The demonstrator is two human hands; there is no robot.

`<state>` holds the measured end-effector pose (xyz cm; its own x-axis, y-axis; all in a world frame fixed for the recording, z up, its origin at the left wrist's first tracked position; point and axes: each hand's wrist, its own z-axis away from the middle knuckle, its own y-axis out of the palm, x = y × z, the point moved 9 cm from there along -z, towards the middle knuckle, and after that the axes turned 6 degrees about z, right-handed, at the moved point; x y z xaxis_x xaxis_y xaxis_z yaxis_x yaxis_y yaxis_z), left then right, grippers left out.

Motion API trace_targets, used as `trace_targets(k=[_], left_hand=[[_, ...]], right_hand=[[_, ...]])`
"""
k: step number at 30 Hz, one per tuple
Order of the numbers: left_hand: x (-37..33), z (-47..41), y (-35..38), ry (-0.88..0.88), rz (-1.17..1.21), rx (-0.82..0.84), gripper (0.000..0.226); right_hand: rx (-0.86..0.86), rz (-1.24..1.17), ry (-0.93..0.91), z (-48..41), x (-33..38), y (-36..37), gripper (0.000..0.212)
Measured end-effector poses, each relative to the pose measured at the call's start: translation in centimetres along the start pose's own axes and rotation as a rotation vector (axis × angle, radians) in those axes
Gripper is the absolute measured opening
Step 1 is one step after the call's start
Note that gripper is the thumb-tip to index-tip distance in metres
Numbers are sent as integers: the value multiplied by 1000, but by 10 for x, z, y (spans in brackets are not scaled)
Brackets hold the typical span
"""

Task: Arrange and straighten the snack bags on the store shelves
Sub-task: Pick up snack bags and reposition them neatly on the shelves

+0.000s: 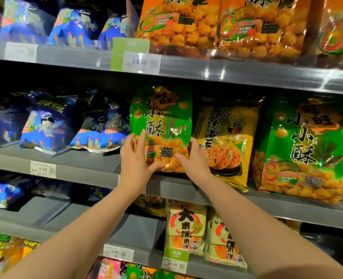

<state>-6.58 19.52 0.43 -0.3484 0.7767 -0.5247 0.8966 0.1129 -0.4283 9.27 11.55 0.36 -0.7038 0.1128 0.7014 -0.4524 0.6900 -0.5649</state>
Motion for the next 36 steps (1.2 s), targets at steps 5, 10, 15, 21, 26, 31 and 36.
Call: trace_targets(k=[5,10,15,21,26,31,36], left_hand=[[-6,-4,14,48,-262,60,94],[-14,3,19,148,-378,51,96],[-61,12,31,390,-285,62,86],[-124,24,68,463,-55,176,71],[-126,19,84,299,116,240,65],[-120,16,82,247,195,252,63],[-116,14,80,225,225,273,62]], right_hand=[[-2,208,35,-5,-7,3,44],[-290,389,-97,13,2,-44,43],[-632,467,84,25,-21,-118,55],[-444,312,299,21,-63,-122,92],[-404,-26,492,19,-82,-118,92],[-420,-106,405,4,-64,-122,60],[-509,-115,297,12,-37,-143,55]])
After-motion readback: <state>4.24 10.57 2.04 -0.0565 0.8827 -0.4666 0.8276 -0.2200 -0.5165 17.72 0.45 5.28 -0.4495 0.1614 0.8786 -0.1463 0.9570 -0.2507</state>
